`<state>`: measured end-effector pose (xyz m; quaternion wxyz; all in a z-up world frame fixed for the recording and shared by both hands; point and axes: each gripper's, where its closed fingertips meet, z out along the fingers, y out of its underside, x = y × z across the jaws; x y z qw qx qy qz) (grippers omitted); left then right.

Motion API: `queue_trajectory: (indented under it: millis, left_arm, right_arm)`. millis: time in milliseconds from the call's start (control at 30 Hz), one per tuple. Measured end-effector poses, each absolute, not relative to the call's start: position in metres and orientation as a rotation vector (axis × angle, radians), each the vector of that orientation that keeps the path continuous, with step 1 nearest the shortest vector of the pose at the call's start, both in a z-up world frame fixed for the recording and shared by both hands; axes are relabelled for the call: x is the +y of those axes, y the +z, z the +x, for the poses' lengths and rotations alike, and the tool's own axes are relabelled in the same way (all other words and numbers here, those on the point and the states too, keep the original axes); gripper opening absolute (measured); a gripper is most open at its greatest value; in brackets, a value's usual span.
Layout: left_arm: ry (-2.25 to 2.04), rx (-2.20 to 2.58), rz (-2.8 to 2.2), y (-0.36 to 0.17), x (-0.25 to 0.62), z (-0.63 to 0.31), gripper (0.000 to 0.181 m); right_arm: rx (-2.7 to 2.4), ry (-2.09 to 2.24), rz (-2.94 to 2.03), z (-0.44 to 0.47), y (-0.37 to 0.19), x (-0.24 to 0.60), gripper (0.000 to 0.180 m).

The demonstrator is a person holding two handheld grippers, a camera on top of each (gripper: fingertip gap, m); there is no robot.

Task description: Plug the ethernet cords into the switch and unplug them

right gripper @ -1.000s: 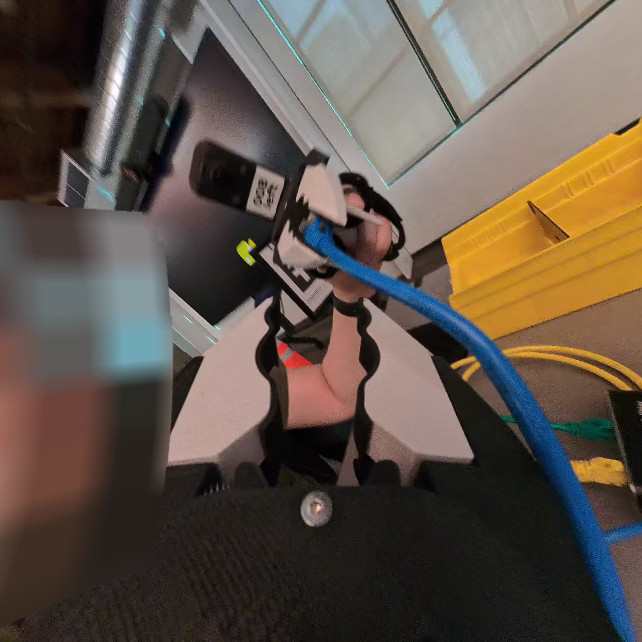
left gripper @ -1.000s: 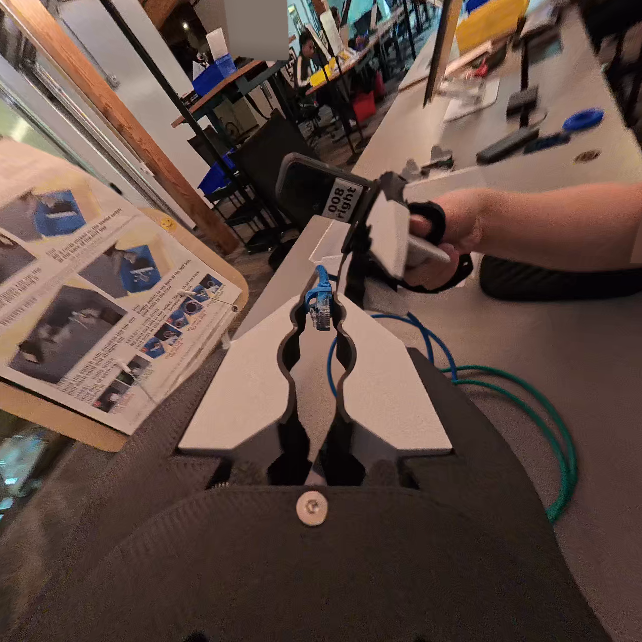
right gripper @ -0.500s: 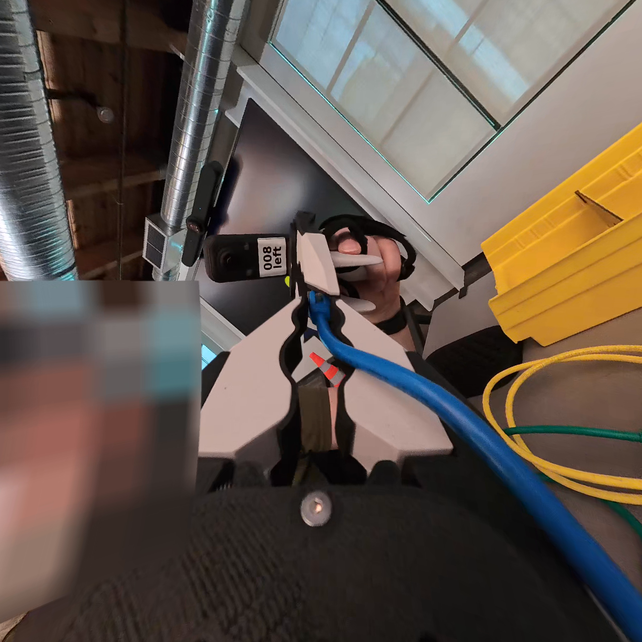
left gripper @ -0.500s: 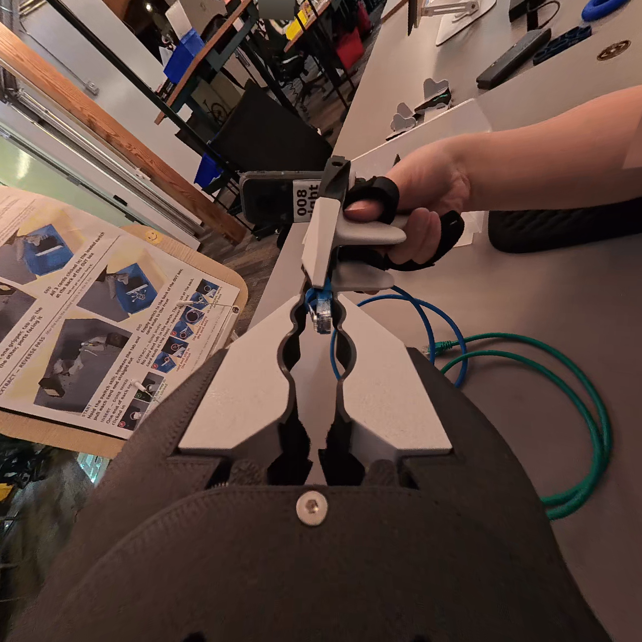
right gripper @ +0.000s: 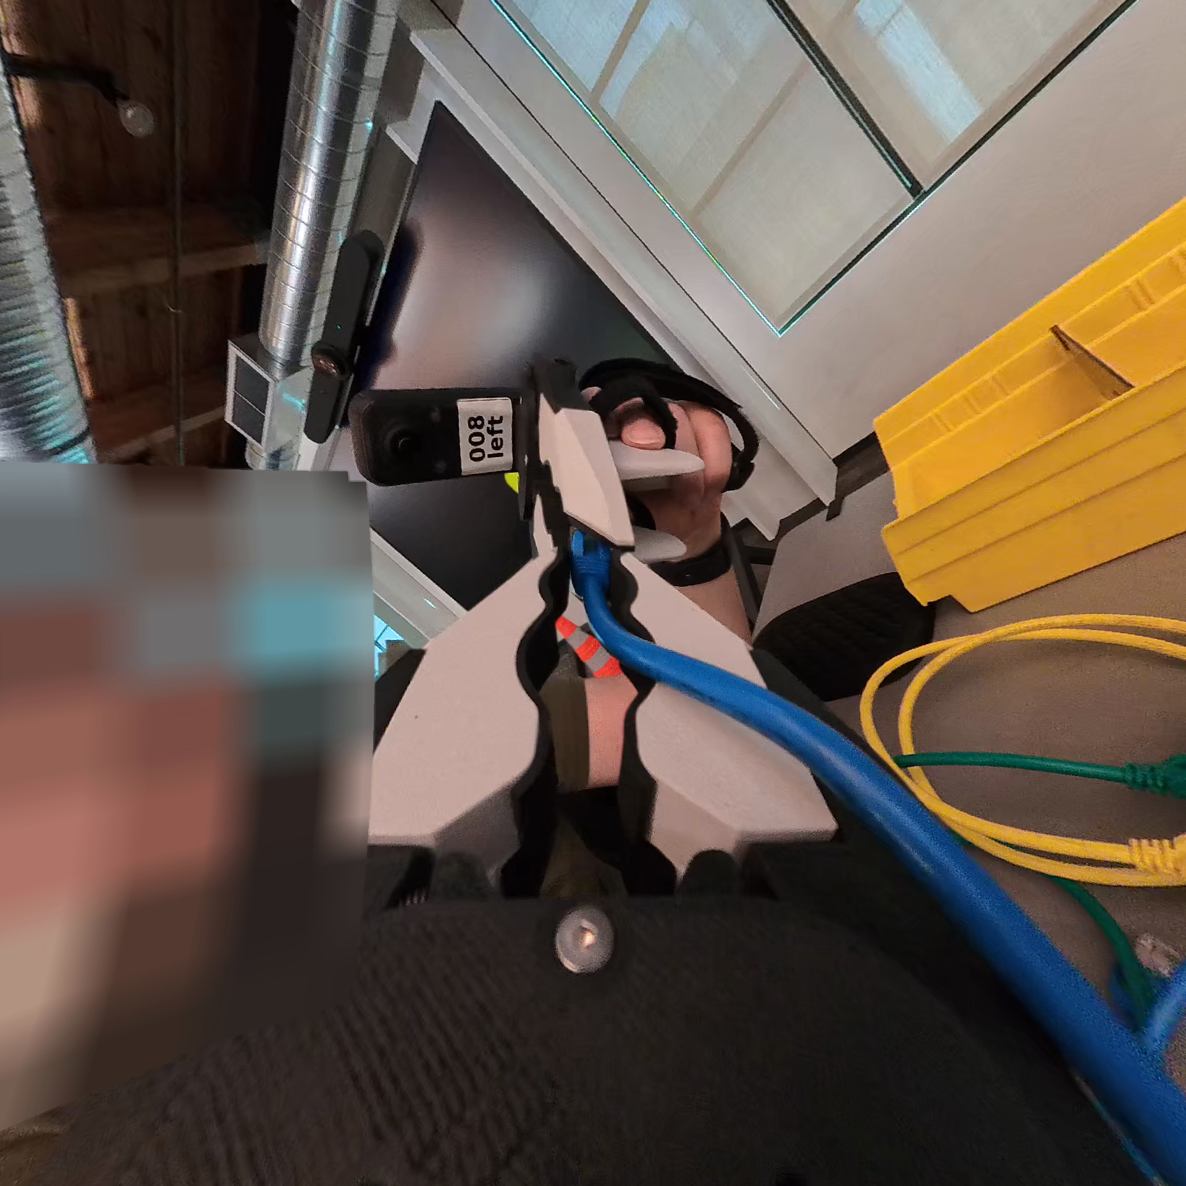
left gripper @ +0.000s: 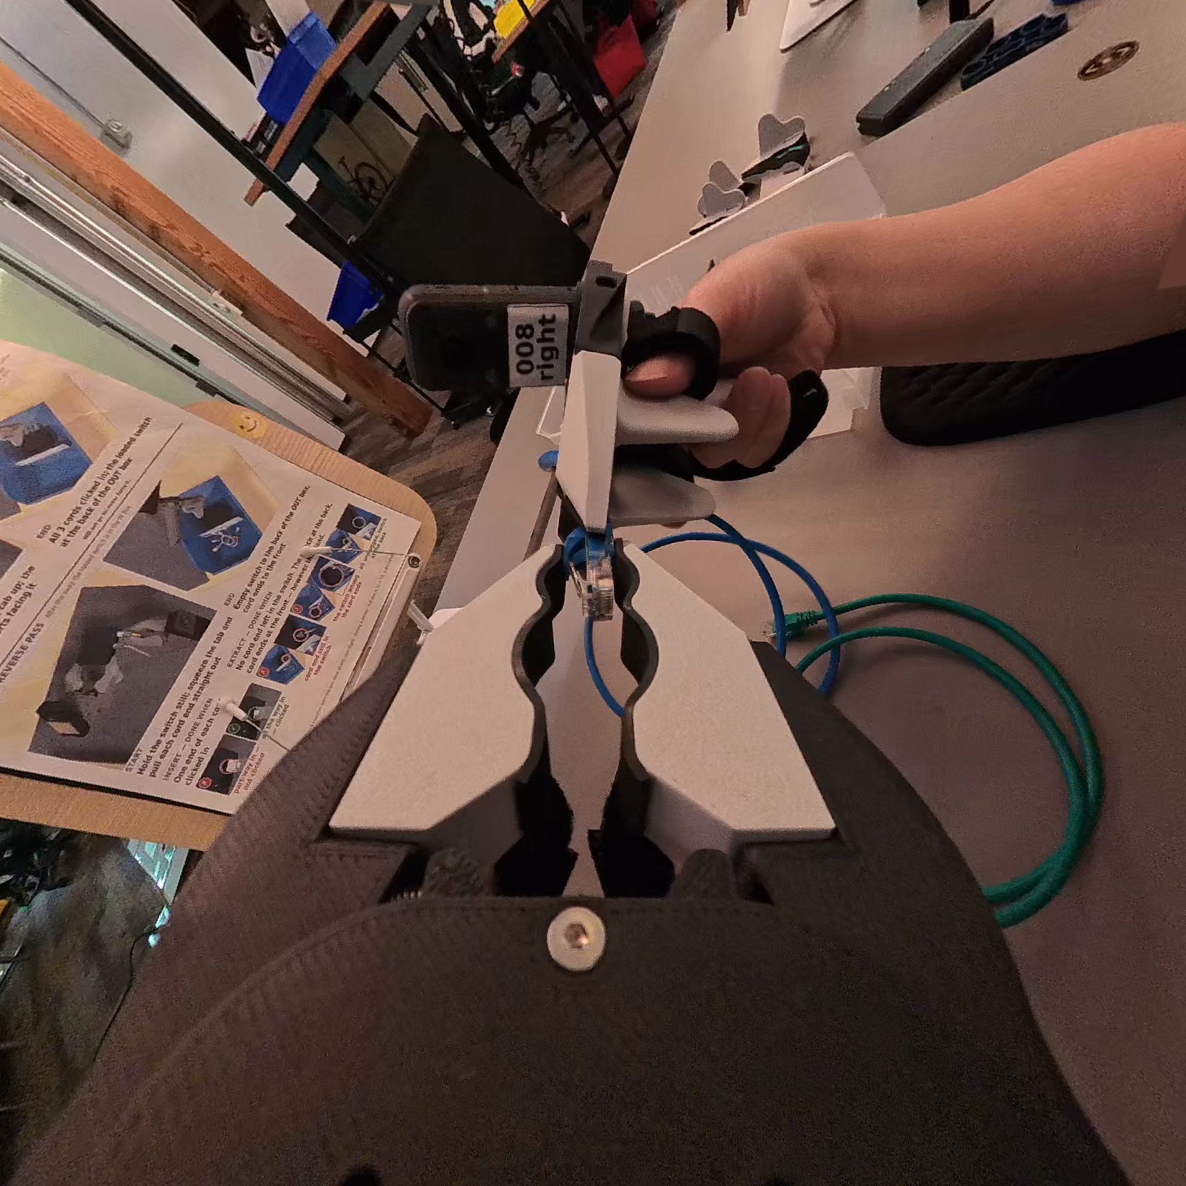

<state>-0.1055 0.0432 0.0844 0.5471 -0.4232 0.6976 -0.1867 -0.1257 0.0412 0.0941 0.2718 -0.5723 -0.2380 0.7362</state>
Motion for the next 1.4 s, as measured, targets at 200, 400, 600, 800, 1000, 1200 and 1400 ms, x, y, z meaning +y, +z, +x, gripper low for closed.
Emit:
queue_trajectory:
  millis: [200, 400, 600, 800, 1000, 1200, 1400]
  left_arm:
    - [-0.458, 1.507, -1.12, 0.088, 0.062, -0.106, 0.026]
    - [-0.523, 1.325, -1.686, 0.053, 0.119, -0.134, 0.101]
    - [-0.685, 1.054, -2.299, -0.033, 0.155, -0.139, 0.111]
    - [-0.506, 1.051, -2.628, -0.118, 0.157, -0.127, 0.116]
    - [-0.206, 1.116, -2.671, -0.153, 0.163, -0.129, 0.114]
    - [-0.128, 1.166, -2.789, -0.168, 0.16, -0.131, 0.115]
    - [0.094, 1.343, -2.954, -0.172, 0.155, -0.139, 0.116]
  right_arm:
    - [-0.652, 1.809, -1.437, -0.114, 0.102, 0.052, 0.01]
    - [-0.706, 1.044, -1.4, -0.073, 0.111, 0.085, 0.01]
    - [-0.734, 0.74, -1.298, -0.05, 0.132, 0.083, 0.011]
    - [-0.724, 0.701, -1.307, -0.038, 0.137, 0.083, 0.011]
    - [-0.729, 0.717, -1.304, -0.036, 0.141, 0.08, 0.011]
    - [-0.76, 0.668, -1.32, -0.038, 0.139, 0.079, 0.011]
    - [-0.771, 0.695, -1.336, -0.04, 0.134, 0.081, 0.011]
